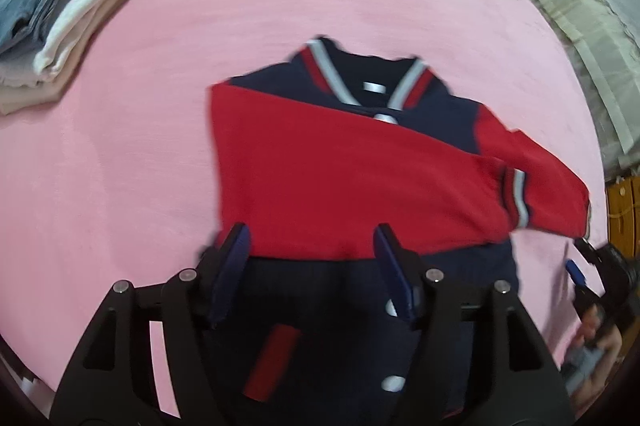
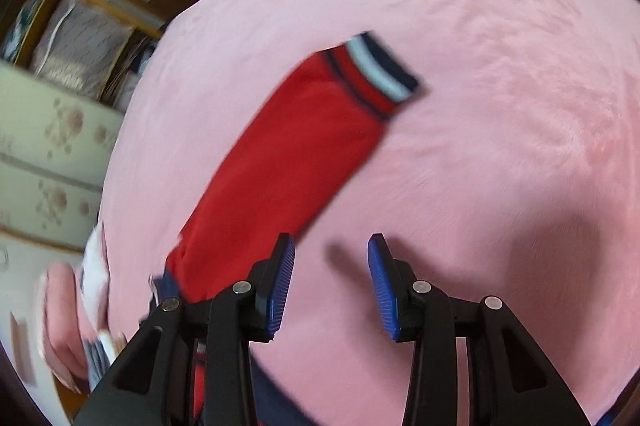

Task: Fold large clothes
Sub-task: 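Grasp the other red sleeve cuff with the right tool and lift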

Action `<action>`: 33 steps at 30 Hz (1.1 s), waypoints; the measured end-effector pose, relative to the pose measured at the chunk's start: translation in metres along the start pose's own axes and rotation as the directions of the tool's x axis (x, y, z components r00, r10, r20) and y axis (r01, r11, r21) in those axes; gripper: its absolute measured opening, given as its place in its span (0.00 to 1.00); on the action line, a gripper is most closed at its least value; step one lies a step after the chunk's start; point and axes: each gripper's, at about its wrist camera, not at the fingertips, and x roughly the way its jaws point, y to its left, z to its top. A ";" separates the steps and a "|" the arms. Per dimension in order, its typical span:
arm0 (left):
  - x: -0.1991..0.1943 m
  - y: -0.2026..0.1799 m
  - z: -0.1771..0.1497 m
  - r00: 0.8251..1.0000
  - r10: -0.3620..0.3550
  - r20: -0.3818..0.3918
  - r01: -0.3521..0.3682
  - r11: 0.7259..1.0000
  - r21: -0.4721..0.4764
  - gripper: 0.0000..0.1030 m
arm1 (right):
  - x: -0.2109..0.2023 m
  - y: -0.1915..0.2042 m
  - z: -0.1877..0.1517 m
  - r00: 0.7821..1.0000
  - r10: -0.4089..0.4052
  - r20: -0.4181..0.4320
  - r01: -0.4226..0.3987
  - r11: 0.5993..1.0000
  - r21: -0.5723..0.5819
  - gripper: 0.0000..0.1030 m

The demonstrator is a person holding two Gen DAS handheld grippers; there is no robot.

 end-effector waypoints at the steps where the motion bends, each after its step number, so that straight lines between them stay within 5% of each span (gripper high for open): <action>1: -0.003 -0.009 -0.004 1.000 0.001 0.002 -0.001 1.000 0.006 0.59 | 0.006 -0.010 0.009 1.000 0.012 0.008 -0.013 0.998 0.053 0.38; 5: -0.005 -0.047 -0.011 1.000 -0.021 -0.017 0.020 1.000 -0.016 0.59 | 0.017 -0.033 0.035 0.998 0.055 0.042 -0.061 0.986 0.157 0.38; 10: 0.003 -0.106 0.005 0.998 -0.065 -0.025 0.065 0.997 -0.033 0.59 | 0.032 -0.028 0.072 0.998 0.060 0.035 -0.063 0.996 0.069 0.38; 16: -0.009 -0.132 0.021 0.999 -0.030 0.033 0.030 0.999 0.013 0.59 | 0.027 -0.013 0.102 0.996 0.069 0.061 -0.065 0.995 -0.073 0.10; 25: -0.036 -0.097 0.014 0.999 -0.013 0.037 0.014 0.999 -0.031 0.59 | -0.039 0.070 0.089 0.964 0.127 0.232 -0.062 0.961 -0.269 0.09; 33: -0.050 -0.021 0.001 0.999 0.000 0.041 0.002 1.000 -0.031 0.59 | -0.096 0.184 0.021 0.905 0.306 0.296 -0.107 0.837 -0.536 0.09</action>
